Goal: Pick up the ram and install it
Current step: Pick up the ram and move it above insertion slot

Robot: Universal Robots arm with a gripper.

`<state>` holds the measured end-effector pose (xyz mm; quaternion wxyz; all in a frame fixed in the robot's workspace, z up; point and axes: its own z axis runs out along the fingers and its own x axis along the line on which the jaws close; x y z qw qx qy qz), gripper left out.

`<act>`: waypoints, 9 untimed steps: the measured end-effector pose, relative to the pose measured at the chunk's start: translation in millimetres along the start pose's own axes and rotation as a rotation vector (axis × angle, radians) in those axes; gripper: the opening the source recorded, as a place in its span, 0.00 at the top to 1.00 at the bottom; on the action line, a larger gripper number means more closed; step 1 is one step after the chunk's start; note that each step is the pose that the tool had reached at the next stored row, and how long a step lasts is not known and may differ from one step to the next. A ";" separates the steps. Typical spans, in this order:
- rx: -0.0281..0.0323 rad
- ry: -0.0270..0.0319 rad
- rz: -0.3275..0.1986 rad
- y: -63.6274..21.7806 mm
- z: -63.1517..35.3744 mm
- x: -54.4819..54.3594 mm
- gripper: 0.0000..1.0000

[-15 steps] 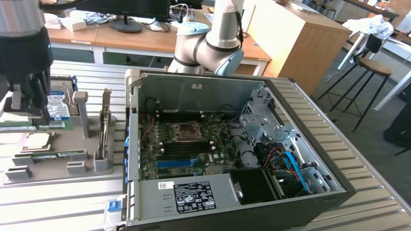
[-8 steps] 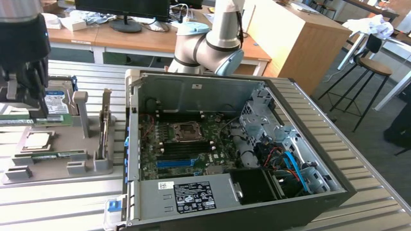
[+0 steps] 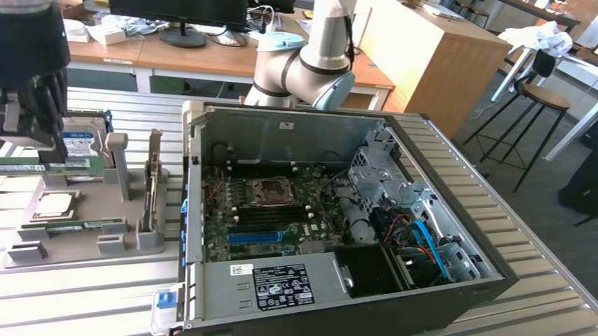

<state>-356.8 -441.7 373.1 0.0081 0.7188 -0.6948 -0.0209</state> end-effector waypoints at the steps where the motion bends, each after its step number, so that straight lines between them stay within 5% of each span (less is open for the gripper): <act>1: 0.0000 0.0000 0.000 0.0 -1.7 0.0 0.89; 9: 0.0000 0.0000 0.001 0.3 -14.5 -0.3 0.89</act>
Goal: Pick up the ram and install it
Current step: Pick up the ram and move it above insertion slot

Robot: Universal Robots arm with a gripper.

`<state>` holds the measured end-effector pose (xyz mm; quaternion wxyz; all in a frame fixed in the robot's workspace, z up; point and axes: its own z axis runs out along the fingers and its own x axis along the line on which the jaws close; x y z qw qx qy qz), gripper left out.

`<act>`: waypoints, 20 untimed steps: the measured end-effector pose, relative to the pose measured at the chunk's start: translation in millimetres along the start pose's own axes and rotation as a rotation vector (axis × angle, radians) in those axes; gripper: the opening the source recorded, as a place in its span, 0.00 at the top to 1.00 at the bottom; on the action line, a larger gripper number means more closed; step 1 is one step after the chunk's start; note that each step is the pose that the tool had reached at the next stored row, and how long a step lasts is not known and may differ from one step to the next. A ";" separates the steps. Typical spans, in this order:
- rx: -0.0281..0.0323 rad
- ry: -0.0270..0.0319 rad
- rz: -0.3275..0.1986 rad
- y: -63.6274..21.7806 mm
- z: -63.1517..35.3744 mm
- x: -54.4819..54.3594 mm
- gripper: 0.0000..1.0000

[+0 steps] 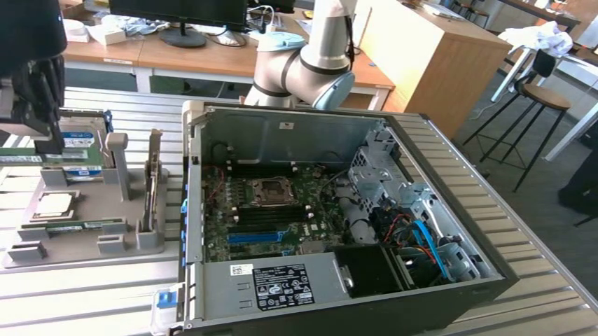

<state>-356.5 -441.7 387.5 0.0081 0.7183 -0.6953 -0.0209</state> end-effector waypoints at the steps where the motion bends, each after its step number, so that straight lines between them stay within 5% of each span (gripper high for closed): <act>1: 0.0000 0.0000 0.000 0.1 -1.8 0.0 0.89; 10: 0.0001 -0.0001 0.002 0.5 -18.7 -0.3 0.89; 20: 0.0000 -0.0002 0.005 0.6 -26.6 -0.5 0.89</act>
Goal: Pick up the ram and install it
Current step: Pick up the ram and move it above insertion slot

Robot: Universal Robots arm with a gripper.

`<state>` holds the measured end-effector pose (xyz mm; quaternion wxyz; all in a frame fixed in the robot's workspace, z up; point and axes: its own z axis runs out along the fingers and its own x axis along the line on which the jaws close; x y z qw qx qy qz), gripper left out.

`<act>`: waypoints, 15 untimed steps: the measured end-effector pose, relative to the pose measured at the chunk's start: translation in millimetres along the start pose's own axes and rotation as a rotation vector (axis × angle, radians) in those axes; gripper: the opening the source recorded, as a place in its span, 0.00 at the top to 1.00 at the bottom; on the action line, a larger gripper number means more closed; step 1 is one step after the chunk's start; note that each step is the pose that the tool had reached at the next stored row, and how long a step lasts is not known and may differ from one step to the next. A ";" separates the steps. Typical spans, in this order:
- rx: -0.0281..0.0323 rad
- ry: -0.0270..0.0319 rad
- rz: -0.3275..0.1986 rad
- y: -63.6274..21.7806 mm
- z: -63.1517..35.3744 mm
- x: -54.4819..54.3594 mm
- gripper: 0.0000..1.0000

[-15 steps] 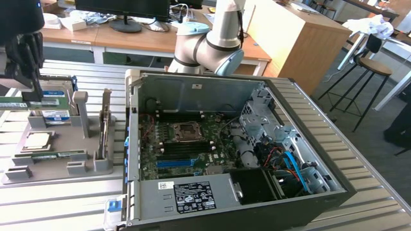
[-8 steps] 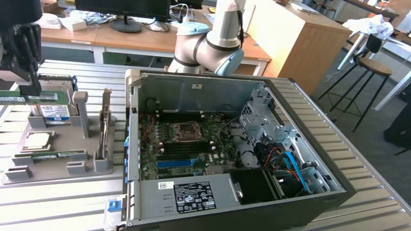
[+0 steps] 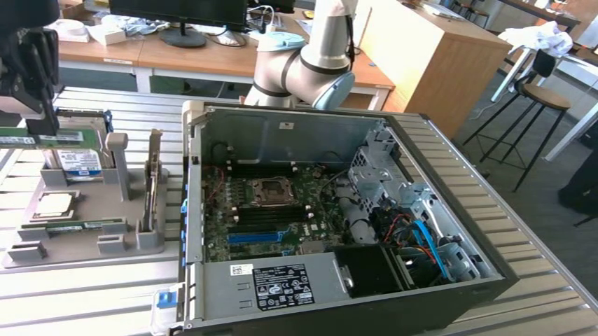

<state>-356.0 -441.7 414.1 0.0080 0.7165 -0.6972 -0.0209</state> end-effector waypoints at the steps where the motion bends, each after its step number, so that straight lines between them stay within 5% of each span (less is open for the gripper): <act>1: 0.0001 -0.0001 0.000 0.1 -1.2 0.0 0.89; 15: 0.0001 -0.0001 0.000 -5.1 -2.2 0.1 0.89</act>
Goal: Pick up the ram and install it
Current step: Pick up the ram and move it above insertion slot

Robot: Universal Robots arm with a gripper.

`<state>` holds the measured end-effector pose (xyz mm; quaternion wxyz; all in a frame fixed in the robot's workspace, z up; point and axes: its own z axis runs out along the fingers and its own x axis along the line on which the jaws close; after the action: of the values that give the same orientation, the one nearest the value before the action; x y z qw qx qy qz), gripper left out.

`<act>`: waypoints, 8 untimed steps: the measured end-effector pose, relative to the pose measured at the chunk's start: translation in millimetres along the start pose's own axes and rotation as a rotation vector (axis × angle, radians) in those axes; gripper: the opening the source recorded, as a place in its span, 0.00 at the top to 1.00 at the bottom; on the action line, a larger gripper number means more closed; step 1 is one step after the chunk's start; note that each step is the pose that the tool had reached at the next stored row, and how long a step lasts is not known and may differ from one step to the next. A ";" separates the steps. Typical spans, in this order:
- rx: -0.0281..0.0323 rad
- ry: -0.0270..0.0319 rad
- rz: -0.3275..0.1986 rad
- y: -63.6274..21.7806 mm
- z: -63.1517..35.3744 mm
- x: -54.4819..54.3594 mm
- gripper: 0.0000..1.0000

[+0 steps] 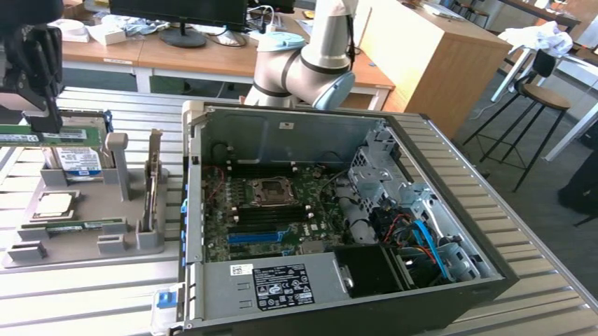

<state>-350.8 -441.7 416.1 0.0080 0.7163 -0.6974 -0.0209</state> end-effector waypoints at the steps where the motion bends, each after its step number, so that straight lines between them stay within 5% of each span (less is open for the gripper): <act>1: 0.0000 0.0000 0.000 -0.9 -0.1 0.0 0.89; 8: 0.0001 -0.0001 0.000 -8.6 -0.3 0.2 0.89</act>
<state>-342.2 -441.7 416.1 0.0080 0.7163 -0.6974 -0.0209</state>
